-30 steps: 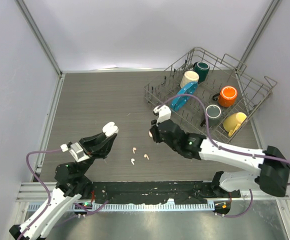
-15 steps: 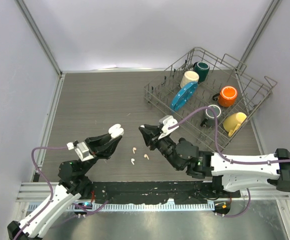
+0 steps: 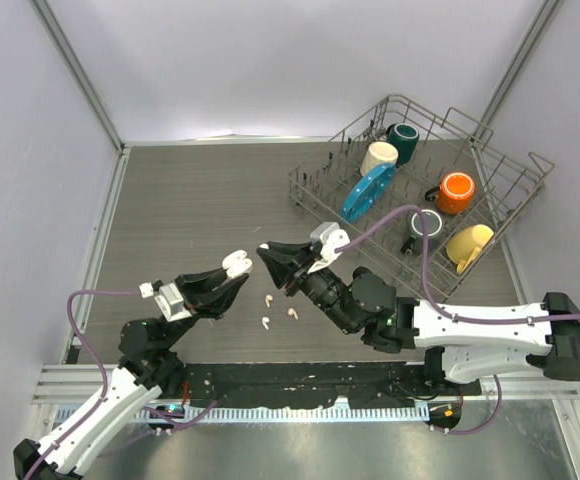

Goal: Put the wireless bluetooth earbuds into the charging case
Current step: Place the earbud in the charging case.

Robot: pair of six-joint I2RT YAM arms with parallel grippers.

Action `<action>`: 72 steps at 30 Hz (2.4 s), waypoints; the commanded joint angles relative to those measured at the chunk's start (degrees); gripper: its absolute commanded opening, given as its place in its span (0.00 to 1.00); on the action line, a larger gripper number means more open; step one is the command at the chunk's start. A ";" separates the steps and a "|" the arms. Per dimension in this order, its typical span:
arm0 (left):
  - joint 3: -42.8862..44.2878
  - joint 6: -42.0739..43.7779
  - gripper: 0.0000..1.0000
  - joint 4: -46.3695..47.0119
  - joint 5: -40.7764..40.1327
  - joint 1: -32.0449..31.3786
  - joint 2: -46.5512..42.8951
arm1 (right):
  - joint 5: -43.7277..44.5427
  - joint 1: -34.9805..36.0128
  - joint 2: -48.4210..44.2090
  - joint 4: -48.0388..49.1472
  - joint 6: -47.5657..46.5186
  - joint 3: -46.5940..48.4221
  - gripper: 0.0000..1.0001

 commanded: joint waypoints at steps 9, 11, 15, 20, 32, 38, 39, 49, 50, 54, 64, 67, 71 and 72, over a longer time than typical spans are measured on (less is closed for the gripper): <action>1.19 -1.87 0.00 4.60 1.47 -0.12 -0.05 | -6.97 0.23 6.59 -0.74 4.06 6.66 0.11; 1.10 -2.13 0.00 4.51 1.64 -0.12 -0.48 | -7.06 0.15 7.30 -0.47 3.89 6.75 0.10; 1.01 -1.95 0.00 3.38 1.29 -0.04 -1.36 | -6.71 0.06 8.62 -2.31 3.45 8.23 0.09; 0.75 -2.04 0.00 3.11 1.12 -0.12 -2.59 | -6.00 0.15 9.50 -3.20 2.31 8.42 0.08; 0.58 -1.87 0.00 2.49 0.24 -0.12 -3.12 | -6.00 0.14 9.06 -4.25 -1.03 7.63 0.07; 0.40 -1.95 0.00 2.49 0.06 -0.12 -3.21 | -6.53 0.06 8.97 -2.50 -2.78 7.01 0.06; 0.40 -1.95 0.00 2.49 0.06 -0.12 -3.21 | -6.62 0.14 8.88 -2.32 -3.05 6.75 0.06; 0.58 -1.87 0.00 2.58 -0.20 -0.12 -3.12 | -7.23 0.15 8.79 -1.53 -5.25 5.96 0.05; 0.58 -1.95 0.00 2.58 -0.20 -0.12 -3.04 | -7.23 0.15 8.71 -1.01 -5.25 5.61 0.06; 0.58 -2.04 0.00 2.58 -0.29 -0.12 -3.12 | -6.97 0.15 8.71 -0.65 -5.69 5.52 0.05; 1.37 -2.04 0.00 2.40 0.15 -0.12 -3.21 | -5.56 0.15 8.88 1.63 -7.27 4.02 0.05; 1.37 -2.04 0.00 2.40 0.24 -0.12 -3.21 | -4.77 0.15 8.88 2.43 -7.45 3.93 0.05; 1.37 -2.13 0.00 2.58 0.33 -0.12 -3.12 | -4.16 0.15 8.97 2.69 -7.54 3.76 0.06; 1.37 -2.13 0.00 2.58 0.41 -0.12 -3.04 | -3.98 0.15 8.97 2.69 -7.63 3.85 0.06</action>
